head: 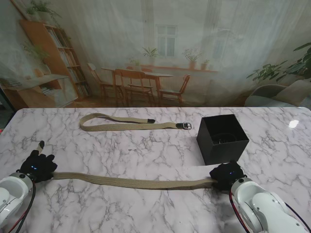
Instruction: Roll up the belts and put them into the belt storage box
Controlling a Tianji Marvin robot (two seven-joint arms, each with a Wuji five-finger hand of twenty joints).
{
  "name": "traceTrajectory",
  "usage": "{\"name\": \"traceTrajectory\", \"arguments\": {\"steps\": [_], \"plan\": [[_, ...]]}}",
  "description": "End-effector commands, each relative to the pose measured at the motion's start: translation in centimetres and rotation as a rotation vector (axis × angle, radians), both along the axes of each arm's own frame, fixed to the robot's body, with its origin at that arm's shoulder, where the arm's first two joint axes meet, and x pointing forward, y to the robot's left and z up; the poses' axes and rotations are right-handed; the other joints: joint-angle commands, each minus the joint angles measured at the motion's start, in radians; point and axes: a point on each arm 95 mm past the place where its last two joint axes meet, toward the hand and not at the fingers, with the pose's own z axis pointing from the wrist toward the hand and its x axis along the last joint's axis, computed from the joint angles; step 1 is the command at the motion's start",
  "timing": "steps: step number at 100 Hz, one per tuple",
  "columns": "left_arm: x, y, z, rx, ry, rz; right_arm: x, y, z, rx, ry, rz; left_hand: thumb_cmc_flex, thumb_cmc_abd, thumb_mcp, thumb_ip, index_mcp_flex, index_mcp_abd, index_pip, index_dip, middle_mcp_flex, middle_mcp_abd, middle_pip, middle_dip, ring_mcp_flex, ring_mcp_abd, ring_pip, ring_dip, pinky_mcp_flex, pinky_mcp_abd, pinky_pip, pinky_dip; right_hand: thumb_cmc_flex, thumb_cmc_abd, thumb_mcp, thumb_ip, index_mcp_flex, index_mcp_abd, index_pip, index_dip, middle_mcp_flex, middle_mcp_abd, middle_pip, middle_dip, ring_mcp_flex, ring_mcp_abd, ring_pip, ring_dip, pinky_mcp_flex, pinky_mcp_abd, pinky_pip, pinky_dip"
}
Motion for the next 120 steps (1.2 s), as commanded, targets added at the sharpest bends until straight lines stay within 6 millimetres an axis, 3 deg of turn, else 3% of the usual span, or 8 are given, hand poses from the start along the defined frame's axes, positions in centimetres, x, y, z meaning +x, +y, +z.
{"name": "traceTrajectory", "arguments": {"steps": [1,14,46,57,71,82,96,120], "plan": [[0.3,1.1,0.0,0.031,-0.005,0.034,0.2,0.0,-0.8,-0.016,0.026,0.003,0.026,0.039,0.012,0.015,-0.011,0.016,-0.010,-0.023,0.020,0.005,0.008,0.008,0.006,0.012,0.016,0.005,-0.013,0.015,0.023,0.007,-0.060,0.012,0.012,0.032,-0.030,0.030,-0.222,0.012,-0.026,0.019,-0.017,-0.010,-0.027,0.015,-0.034,-0.012,-0.018,0.002,-0.003,0.006],[0.6,1.3,-0.3,0.008,-0.013,0.056,0.4,0.2,-1.2,-0.015,0.046,0.002,-0.077,0.098,-0.039,0.017,-0.081,0.046,-0.271,-0.129,0.000,0.011,-0.018,-0.012,-0.005,0.020,0.005,-0.005,-0.026,0.025,0.002,-0.007,-0.176,0.005,0.025,0.118,-0.015,0.055,-0.333,0.104,-0.097,0.037,-0.041,-0.025,-0.088,0.020,-0.075,-0.029,-0.030,-0.001,-0.003,0.012],[0.7,0.0,2.3,-0.052,-0.110,-0.028,0.1,0.1,-0.4,-0.018,-0.016,0.038,-0.165,0.145,-0.067,0.015,-0.148,0.070,-0.430,-0.248,-0.003,0.015,-0.035,-0.020,-0.011,0.028,-0.003,-0.010,-0.044,0.043,-0.034,-0.018,-0.189,-0.038,0.028,0.120,-0.017,0.021,-0.356,0.178,-0.260,0.073,-0.043,-0.041,-0.220,0.032,-0.105,-0.049,-0.047,-0.012,0.009,0.031],[0.5,-1.0,3.9,-0.072,-0.143,-0.087,0.0,0.0,-0.3,-0.004,-0.044,0.039,-0.170,0.151,-0.067,0.015,-0.137,0.068,-0.429,-0.250,0.005,0.014,-0.037,-0.020,-0.010,0.029,-0.005,-0.012,-0.045,0.046,-0.038,-0.018,-0.037,-0.076,0.037,0.004,-0.030,-0.056,-0.162,0.001,-0.196,0.049,-0.021,-0.049,-0.174,0.024,-0.056,-0.044,-0.019,-0.014,0.028,0.044],[0.6,-2.9,5.4,-0.110,-0.164,-0.152,0.1,-0.1,-0.2,0.037,-0.044,0.024,-0.174,0.157,-0.068,0.013,-0.105,0.061,-0.415,-0.245,0.024,0.013,-0.038,-0.019,-0.005,0.032,-0.007,-0.013,-0.043,0.051,-0.040,-0.017,0.114,-0.049,0.121,-0.009,0.007,-0.025,-0.085,-0.102,0.045,0.005,0.043,-0.031,0.022,0.019,0.069,0.006,0.073,-0.021,0.090,0.058],[0.9,-4.8,6.3,-0.141,-0.169,-0.206,0.2,0.1,0.0,0.075,-0.012,-0.001,-0.176,0.162,-0.069,0.013,-0.085,0.052,-0.404,-0.239,0.035,0.011,-0.041,-0.018,0.001,0.031,-0.008,-0.014,-0.040,0.053,-0.042,-0.016,0.077,0.001,0.100,-0.004,-0.020,0.106,-0.146,-0.170,0.187,0.019,0.067,-0.024,0.115,0.047,0.162,0.041,0.129,-0.011,0.139,0.061],[1.9,-7.3,7.0,-0.212,-0.169,-0.261,0.5,0.4,0.5,0.133,0.042,-0.030,-0.176,0.167,-0.070,0.012,-0.071,0.049,-0.395,-0.231,0.046,0.009,-0.043,-0.017,0.006,0.030,-0.009,-0.014,-0.037,0.053,-0.042,-0.015,-0.015,0.061,0.086,0.039,0.006,0.187,-0.262,-0.180,0.230,0.045,0.093,-0.016,0.119,0.074,0.258,0.037,0.139,0.003,0.164,0.046],[4.0,-11.2,6.3,-0.308,-0.108,-0.290,0.8,0.5,0.1,0.052,0.144,-0.035,-0.171,0.172,-0.070,0.012,-0.064,0.050,-0.389,-0.224,0.057,0.005,-0.042,-0.013,0.011,0.030,-0.008,-0.013,-0.033,0.056,-0.041,-0.011,0.014,0.111,-0.060,0.055,0.031,0.055,-0.218,-0.103,0.142,0.039,0.034,-0.008,0.075,0.065,0.130,0.009,0.075,-0.017,0.141,0.045]]}}
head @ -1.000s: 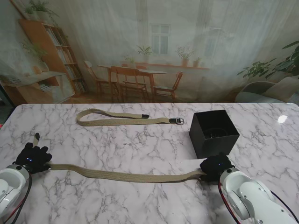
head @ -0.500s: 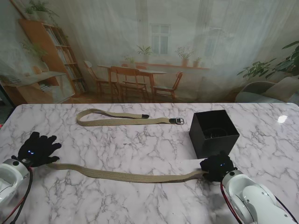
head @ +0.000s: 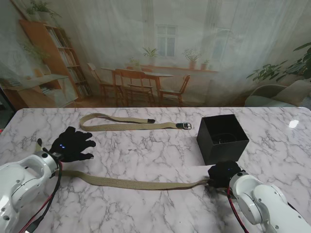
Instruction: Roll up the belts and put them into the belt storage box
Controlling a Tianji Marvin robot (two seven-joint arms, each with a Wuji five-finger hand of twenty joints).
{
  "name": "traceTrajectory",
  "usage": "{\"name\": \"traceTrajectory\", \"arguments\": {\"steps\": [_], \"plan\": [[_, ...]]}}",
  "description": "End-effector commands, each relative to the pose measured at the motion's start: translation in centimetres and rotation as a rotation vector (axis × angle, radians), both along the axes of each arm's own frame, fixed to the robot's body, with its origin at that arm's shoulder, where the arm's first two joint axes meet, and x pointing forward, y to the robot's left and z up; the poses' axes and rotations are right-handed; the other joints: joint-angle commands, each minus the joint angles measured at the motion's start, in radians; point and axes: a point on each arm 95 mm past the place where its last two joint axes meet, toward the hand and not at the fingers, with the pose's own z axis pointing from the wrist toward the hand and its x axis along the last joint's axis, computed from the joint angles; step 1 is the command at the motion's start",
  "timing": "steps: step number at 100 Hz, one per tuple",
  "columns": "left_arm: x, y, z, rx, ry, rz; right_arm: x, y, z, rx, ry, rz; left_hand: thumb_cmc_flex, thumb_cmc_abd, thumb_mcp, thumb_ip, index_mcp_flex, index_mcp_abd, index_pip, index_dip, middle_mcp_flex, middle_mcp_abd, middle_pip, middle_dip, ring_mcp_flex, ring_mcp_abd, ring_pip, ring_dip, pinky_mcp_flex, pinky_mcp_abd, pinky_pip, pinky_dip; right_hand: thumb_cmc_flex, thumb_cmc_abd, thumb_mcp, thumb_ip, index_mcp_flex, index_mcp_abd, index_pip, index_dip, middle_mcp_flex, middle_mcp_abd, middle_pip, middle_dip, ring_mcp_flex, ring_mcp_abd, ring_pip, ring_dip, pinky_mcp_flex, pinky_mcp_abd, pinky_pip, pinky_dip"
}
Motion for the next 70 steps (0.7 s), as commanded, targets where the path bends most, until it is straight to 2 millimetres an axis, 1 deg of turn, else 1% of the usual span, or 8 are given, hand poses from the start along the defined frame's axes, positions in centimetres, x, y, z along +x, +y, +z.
{"name": "traceTrajectory", "arguments": {"steps": [1,6,11,21,35,44,59,70], "plan": [[0.7,-1.2,-0.4,-0.028,0.026,-0.001,-0.2,-0.2,-1.2,-0.026,0.031,0.001,-0.002,0.035,-0.015,0.012,0.025,0.006,0.010,0.011,0.019,0.006,-0.026,0.002,0.006,0.016,-0.008,-0.010,-0.007,0.043,-0.026,-0.008,0.065,0.021,-0.029,0.006,0.030,-0.123,0.013,-0.020,-0.011,0.012,-0.013,0.016,-0.004,0.012,-0.047,0.001,-0.018,-0.004,0.003,0.001],[1.0,-1.9,-0.9,-0.034,0.049,-0.004,0.0,-0.2,-1.4,-0.050,0.028,0.007,-0.004,0.038,-0.016,0.011,0.023,0.005,0.010,0.012,0.021,0.004,-0.026,0.003,0.007,0.015,-0.007,-0.010,-0.008,0.042,-0.027,-0.008,0.117,0.000,-0.011,-0.009,0.016,-0.147,0.063,-0.023,-0.025,-0.001,-0.011,0.021,-0.010,-0.003,-0.054,0.006,-0.020,-0.007,-0.001,0.002],[1.3,-2.4,-1.2,-0.041,0.068,-0.008,0.0,-0.3,-1.5,-0.063,0.025,0.010,-0.004,0.040,-0.016,0.011,0.020,0.008,0.008,0.012,0.026,0.006,-0.024,0.005,0.009,0.017,-0.006,-0.009,-0.009,0.042,-0.028,-0.008,0.141,-0.010,-0.001,-0.018,0.009,-0.139,0.085,-0.027,-0.026,-0.009,0.002,0.030,-0.003,-0.011,-0.049,0.011,-0.020,-0.008,-0.003,0.002],[1.5,-3.4,-1.9,-0.065,0.102,-0.024,0.1,-0.3,-1.7,-0.044,0.023,0.000,-0.009,0.047,-0.017,0.011,0.004,0.010,0.000,0.009,0.030,0.004,-0.021,0.007,0.010,0.019,-0.004,-0.007,-0.007,0.043,-0.026,-0.006,0.140,-0.013,0.027,-0.023,0.025,-0.090,0.100,-0.037,-0.006,-0.010,0.047,0.048,0.020,-0.005,-0.013,0.029,-0.008,-0.006,0.001,0.006],[1.6,-5.1,-2.9,-0.099,0.162,-0.063,0.2,-0.2,-1.8,-0.033,0.020,-0.006,-0.052,0.062,-0.030,0.006,-0.056,-0.005,-0.041,-0.011,0.017,0.007,-0.029,0.005,0.004,0.021,-0.006,-0.005,-0.013,0.047,-0.029,-0.004,0.136,-0.015,0.041,-0.022,0.036,-0.073,0.097,-0.034,0.008,-0.011,0.067,0.054,0.033,-0.003,0.005,0.036,-0.002,-0.005,0.004,0.007],[1.8,-6.6,-3.6,-0.105,0.219,-0.096,0.2,-0.2,-1.8,-0.028,0.019,-0.007,-0.113,0.051,-0.030,0.002,-0.129,0.016,-0.111,-0.064,-0.025,0.013,-0.049,-0.009,-0.007,0.019,-0.012,-0.007,-0.015,0.044,-0.035,-0.002,0.136,-0.016,0.044,-0.023,0.039,-0.071,0.096,-0.033,0.008,-0.011,0.069,0.054,0.033,-0.003,0.007,0.036,-0.002,-0.004,0.004,0.007],[2.3,-9.7,-4.9,-0.126,0.303,-0.157,0.2,-0.1,-1.8,-0.021,0.017,-0.005,-0.229,0.005,-0.036,-0.002,-0.269,0.046,-0.194,-0.138,-0.136,0.049,-0.103,-0.056,-0.037,0.021,-0.021,-0.010,-0.020,0.033,-0.042,0.002,0.139,-0.020,0.046,-0.026,0.041,-0.066,0.094,-0.031,0.012,-0.013,0.072,0.053,0.036,-0.005,0.011,0.036,0.000,-0.004,0.004,0.006],[2.7,-12.1,-5.8,-0.161,0.358,-0.193,0.1,-0.2,-1.9,-0.017,0.018,-0.005,-0.282,-0.015,-0.033,-0.004,-0.336,0.043,-0.225,-0.176,-0.231,0.071,-0.148,-0.098,-0.079,0.031,-0.038,-0.021,-0.034,0.020,-0.060,-0.001,0.140,-0.022,0.050,-0.026,0.047,-0.059,0.093,-0.030,0.022,-0.015,0.083,0.056,0.041,-0.006,0.029,0.043,0.005,-0.006,0.007,0.007]]}}
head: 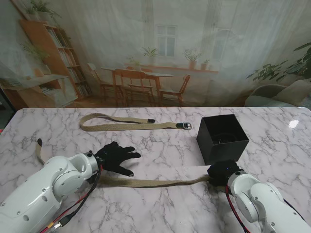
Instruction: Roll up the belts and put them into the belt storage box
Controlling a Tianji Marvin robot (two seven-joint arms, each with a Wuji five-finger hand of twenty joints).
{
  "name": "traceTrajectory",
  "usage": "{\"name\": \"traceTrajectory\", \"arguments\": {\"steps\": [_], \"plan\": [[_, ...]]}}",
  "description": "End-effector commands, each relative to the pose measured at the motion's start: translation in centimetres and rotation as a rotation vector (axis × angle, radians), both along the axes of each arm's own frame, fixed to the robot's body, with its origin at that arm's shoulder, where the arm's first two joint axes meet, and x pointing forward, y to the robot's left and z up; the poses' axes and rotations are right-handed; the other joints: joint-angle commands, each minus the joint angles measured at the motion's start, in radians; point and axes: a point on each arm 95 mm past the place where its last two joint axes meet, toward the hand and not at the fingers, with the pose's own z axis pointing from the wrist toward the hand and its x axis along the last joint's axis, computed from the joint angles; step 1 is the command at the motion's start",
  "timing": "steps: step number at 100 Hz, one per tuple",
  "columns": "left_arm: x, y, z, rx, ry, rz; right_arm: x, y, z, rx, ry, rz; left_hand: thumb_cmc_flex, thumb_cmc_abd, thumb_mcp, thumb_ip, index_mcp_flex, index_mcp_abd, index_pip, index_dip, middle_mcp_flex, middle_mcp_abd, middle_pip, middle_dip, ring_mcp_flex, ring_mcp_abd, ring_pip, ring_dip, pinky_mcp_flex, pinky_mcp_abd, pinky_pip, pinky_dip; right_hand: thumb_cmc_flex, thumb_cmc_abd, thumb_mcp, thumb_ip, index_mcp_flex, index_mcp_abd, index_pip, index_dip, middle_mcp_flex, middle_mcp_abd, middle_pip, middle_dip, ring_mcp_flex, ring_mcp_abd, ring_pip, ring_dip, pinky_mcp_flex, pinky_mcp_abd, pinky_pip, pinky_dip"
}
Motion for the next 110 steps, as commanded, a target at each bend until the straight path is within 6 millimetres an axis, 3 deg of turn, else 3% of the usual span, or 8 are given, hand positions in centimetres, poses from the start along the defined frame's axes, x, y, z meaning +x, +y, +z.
{"name": "traceTrajectory", "arguments": {"steps": [1,28,49,66,80,87,110], "plan": [[0.2,-1.8,-0.3,-0.011,0.026,-0.018,-0.6,-0.2,-1.1,-0.005,0.034,-0.006,-0.044,-0.025,-0.021,-0.004,-0.061,0.016,-0.027,-0.023,-0.073,0.029,-0.035,-0.028,-0.046,0.017,-0.031,-0.012,-0.025,0.016,-0.033,0.003,0.050,-0.020,0.041,-0.014,0.018,-0.008,-0.111,-0.035,0.048,-0.014,0.055,0.019,0.042,-0.002,0.058,0.029,0.008,-0.005,0.009,0.007],[0.0,-6.3,-1.3,-0.024,0.103,-0.105,-1.0,-0.2,-1.1,0.032,0.053,-0.021,-0.077,-0.071,-0.012,-0.003,-0.118,0.053,-0.041,-0.057,-0.141,0.058,-0.042,-0.078,-0.079,0.024,-0.030,-0.025,-0.033,0.002,-0.057,0.000,0.045,-0.042,0.084,-0.012,0.058,0.053,-0.112,-0.026,0.104,-0.037,0.220,0.087,0.049,-0.013,0.298,0.077,0.044,0.003,0.034,0.004],[-0.4,-8.2,-2.1,-0.024,0.138,-0.159,-1.1,0.2,-0.8,0.095,0.066,-0.014,-0.073,-0.088,-0.008,-0.002,-0.115,0.045,-0.030,-0.060,-0.144,0.033,-0.037,-0.072,-0.101,0.018,-0.030,-0.026,-0.045,-0.004,-0.061,0.004,0.086,-0.095,0.109,-0.028,0.082,0.111,-0.087,-0.031,0.104,-0.062,0.361,0.110,0.050,-0.040,0.446,0.083,0.080,0.005,0.054,-0.001],[-0.3,-9.6,-2.4,-0.021,0.167,-0.192,-1.1,0.7,-0.4,0.141,0.085,-0.001,-0.032,-0.127,0.003,0.003,-0.128,0.060,-0.032,-0.065,-0.111,0.022,-0.027,-0.060,-0.096,0.017,-0.023,-0.024,-0.035,-0.013,-0.056,0.009,0.113,-0.133,0.133,-0.029,0.081,0.132,-0.065,-0.042,0.103,-0.069,0.377,0.107,0.050,-0.046,0.467,0.081,0.092,0.002,0.059,-0.004],[-0.2,-10.5,-2.8,-0.009,0.170,-0.214,-1.1,0.9,-0.2,0.178,0.089,0.007,0.034,-0.144,0.023,0.012,-0.112,0.061,-0.019,-0.062,-0.089,-0.015,-0.015,-0.047,-0.115,0.009,-0.027,-0.026,-0.040,-0.025,-0.052,0.011,0.118,-0.140,0.144,-0.030,0.081,0.143,-0.058,-0.049,0.104,-0.070,0.384,0.107,0.050,-0.047,0.476,0.080,0.097,0.003,0.063,-0.004],[0.0,-10.8,-3.2,-0.002,0.178,-0.217,-1.1,1.1,-0.1,0.197,0.091,0.008,0.086,-0.135,0.021,0.017,-0.098,0.061,0.024,-0.029,-0.129,-0.027,0.003,-0.014,-0.139,0.002,-0.022,-0.021,-0.050,-0.046,-0.047,0.013,0.118,-0.140,0.147,-0.031,0.081,0.146,-0.057,-0.051,0.103,-0.069,0.386,0.107,0.050,-0.046,0.479,0.080,0.099,0.004,0.064,-0.004],[0.2,-11.3,-3.8,0.017,0.184,-0.220,-1.1,1.3,0.0,0.218,0.092,0.014,0.212,-0.121,0.047,0.034,0.005,0.021,0.143,0.120,-0.187,-0.013,0.034,0.020,-0.173,-0.006,-0.004,-0.005,-0.051,-0.089,-0.024,0.017,0.117,-0.138,0.151,-0.033,0.081,0.149,-0.054,-0.058,0.102,-0.066,0.389,0.104,0.049,-0.044,0.484,0.077,0.099,0.005,0.067,-0.005]]}}
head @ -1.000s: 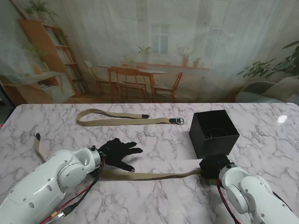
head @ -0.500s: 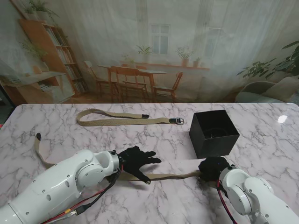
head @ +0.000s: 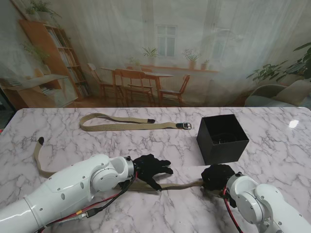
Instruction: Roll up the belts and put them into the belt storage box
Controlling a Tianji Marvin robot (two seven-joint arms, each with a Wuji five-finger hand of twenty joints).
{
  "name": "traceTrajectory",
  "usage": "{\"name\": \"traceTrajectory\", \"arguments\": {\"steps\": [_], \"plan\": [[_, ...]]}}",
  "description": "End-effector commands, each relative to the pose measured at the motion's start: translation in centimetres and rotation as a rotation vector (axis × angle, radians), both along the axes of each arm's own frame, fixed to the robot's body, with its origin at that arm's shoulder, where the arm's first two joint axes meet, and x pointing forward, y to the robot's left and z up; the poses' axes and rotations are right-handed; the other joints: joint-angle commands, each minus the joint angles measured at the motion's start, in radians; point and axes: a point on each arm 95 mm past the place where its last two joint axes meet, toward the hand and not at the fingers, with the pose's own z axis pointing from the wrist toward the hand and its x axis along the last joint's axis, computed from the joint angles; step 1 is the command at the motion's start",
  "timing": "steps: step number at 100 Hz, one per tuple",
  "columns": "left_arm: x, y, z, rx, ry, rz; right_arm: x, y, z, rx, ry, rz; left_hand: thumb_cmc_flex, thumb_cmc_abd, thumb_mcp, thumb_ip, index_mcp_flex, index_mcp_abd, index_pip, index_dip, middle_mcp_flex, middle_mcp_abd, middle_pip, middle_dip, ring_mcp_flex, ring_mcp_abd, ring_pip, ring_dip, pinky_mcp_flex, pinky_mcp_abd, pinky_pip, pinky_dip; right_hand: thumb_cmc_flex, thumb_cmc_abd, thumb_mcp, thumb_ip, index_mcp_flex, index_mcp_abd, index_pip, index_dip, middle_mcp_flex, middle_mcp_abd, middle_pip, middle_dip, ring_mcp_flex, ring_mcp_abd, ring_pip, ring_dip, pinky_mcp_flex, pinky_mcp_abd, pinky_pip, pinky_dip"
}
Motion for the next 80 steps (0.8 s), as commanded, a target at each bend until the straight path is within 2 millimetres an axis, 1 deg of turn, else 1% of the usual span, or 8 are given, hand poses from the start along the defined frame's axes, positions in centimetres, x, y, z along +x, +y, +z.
{"name": "traceTrajectory", "arguments": {"steps": [1,16,23,42,51,57,60,80], "plan": [[-0.03,-0.22,-0.36,0.023,0.004,-0.008,-0.17,0.27,-0.14,0.003,0.006,0.005,0.050,-0.011,0.041,0.035,0.054,-0.027,0.045,0.043,-0.041,0.000,0.015,0.012,-0.016,-0.006,0.005,0.005,-0.009,-0.025,0.011,0.020,0.055,-0.027,0.057,-0.018,0.027,0.011,0.005,-0.022,0.051,-0.028,0.057,0.005,0.021,-0.013,0.061,0.009,0.012,0.005,0.032,-0.005],[-0.05,-0.40,-0.54,0.047,-0.002,-0.025,-0.14,0.39,-0.22,0.007,0.006,0.005,0.149,0.012,0.080,0.043,0.228,-0.049,0.174,0.139,-0.039,0.002,0.034,0.018,-0.026,-0.011,0.011,0.007,-0.011,-0.037,0.024,0.016,0.056,-0.026,0.058,-0.018,0.027,0.010,0.006,-0.023,0.052,-0.027,0.057,0.003,0.020,-0.013,0.062,0.007,0.011,0.005,0.032,-0.006],[-0.07,-0.49,-0.62,0.043,-0.012,-0.029,-0.15,0.42,-0.24,0.008,0.007,0.004,0.235,-0.053,0.138,0.044,0.280,-0.066,0.267,0.265,-0.015,0.000,0.058,0.023,-0.015,-0.015,0.025,0.012,-0.002,-0.041,0.045,0.014,0.055,-0.025,0.057,-0.019,0.026,0.010,0.005,-0.024,0.052,-0.027,0.058,0.003,0.020,-0.012,0.062,0.006,0.010,0.006,0.032,-0.006],[-0.19,-0.50,-0.52,0.026,-0.030,-0.028,-0.24,0.35,-0.22,0.006,0.004,0.001,0.317,-0.040,0.306,0.012,0.349,-0.072,0.358,0.216,0.089,-0.017,0.113,0.036,0.036,-0.014,0.048,0.019,0.015,-0.022,0.080,0.007,0.056,-0.024,0.057,-0.019,0.027,0.011,0.005,-0.025,0.052,-0.027,0.058,0.002,0.020,-0.013,0.062,0.004,0.010,0.006,0.032,-0.007],[-0.25,-0.38,-0.54,0.020,-0.023,-0.018,-0.28,0.32,-0.22,0.006,0.003,0.000,0.216,0.002,0.274,0.017,0.284,-0.044,0.267,0.142,0.086,-0.015,0.107,0.032,0.045,-0.010,0.046,0.020,0.011,-0.010,0.082,0.004,0.055,-0.023,0.056,-0.019,0.026,0.011,0.005,-0.025,0.051,-0.027,0.058,0.001,0.020,-0.013,0.062,0.004,0.010,0.006,0.032,-0.007],[-0.27,-0.35,-0.61,0.016,-0.016,-0.012,-0.28,0.34,-0.24,0.006,0.003,0.000,0.137,0.119,0.044,0.025,0.244,-0.009,0.150,0.052,0.080,-0.011,0.096,0.023,0.048,-0.007,0.041,0.021,0.007,-0.001,0.079,0.000,0.055,-0.023,0.056,-0.019,0.026,0.011,0.005,-0.025,0.051,-0.027,0.058,0.001,0.020,-0.013,0.062,0.003,0.009,0.008,0.032,-0.008],[-0.28,-0.34,-0.66,0.016,-0.012,-0.008,-0.27,0.36,-0.25,0.005,0.005,0.000,0.094,0.136,-0.003,0.019,0.210,0.002,0.122,0.027,0.076,-0.008,0.092,0.021,0.044,0.008,0.039,0.020,0.003,0.004,0.076,-0.001,0.056,-0.023,0.056,-0.018,0.026,0.011,0.005,-0.025,0.051,-0.027,0.058,0.000,0.020,-0.013,0.062,0.003,0.009,0.008,0.032,-0.008],[-0.40,-0.35,-0.83,0.013,0.013,0.004,-0.23,0.46,-0.31,0.006,0.012,0.002,-0.124,0.143,-0.027,-0.001,0.055,0.046,-0.053,-0.069,0.051,0.003,0.065,0.010,0.048,0.008,0.030,0.023,-0.008,0.016,0.061,0.001,0.056,-0.024,0.056,-0.018,0.026,0.013,0.005,-0.025,0.052,-0.029,0.062,0.001,0.021,-0.015,0.068,0.004,0.012,0.006,0.033,-0.008]]}}
